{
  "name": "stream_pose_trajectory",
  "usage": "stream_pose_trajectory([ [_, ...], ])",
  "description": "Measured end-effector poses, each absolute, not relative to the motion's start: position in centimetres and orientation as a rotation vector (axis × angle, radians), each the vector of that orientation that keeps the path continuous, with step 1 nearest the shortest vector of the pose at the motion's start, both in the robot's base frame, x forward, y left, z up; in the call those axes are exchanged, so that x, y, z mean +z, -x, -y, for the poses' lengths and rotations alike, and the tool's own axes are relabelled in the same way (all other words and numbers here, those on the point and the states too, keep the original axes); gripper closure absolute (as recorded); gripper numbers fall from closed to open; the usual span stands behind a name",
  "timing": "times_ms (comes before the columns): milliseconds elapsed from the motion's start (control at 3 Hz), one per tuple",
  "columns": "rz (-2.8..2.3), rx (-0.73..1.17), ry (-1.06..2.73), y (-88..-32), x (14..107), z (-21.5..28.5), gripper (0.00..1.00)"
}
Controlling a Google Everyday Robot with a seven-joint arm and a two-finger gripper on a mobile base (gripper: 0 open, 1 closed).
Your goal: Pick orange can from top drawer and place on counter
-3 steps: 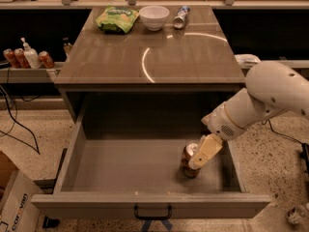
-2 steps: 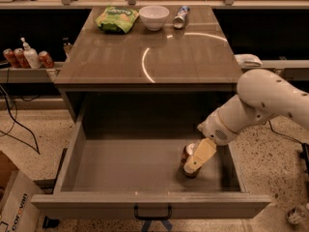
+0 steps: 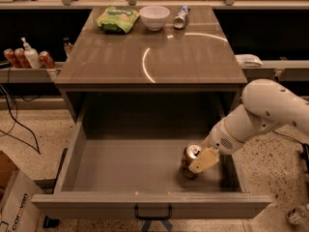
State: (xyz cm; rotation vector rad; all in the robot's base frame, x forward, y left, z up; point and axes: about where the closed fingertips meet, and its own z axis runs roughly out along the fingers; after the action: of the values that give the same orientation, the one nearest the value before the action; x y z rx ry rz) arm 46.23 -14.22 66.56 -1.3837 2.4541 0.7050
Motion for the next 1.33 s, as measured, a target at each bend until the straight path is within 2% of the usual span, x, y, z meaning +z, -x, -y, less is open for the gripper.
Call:
stream_pose_trajectory([
  [667,-2.403,0.564,1.358,-47.8,71.8,16.5,0.89],
  [1000,-2.237,0.454,1.386,-50.4,80.3,16.3,1.00],
  [1333,-2.109,0.399,1.434,-52.2,88.5,16.9,1.00],
])
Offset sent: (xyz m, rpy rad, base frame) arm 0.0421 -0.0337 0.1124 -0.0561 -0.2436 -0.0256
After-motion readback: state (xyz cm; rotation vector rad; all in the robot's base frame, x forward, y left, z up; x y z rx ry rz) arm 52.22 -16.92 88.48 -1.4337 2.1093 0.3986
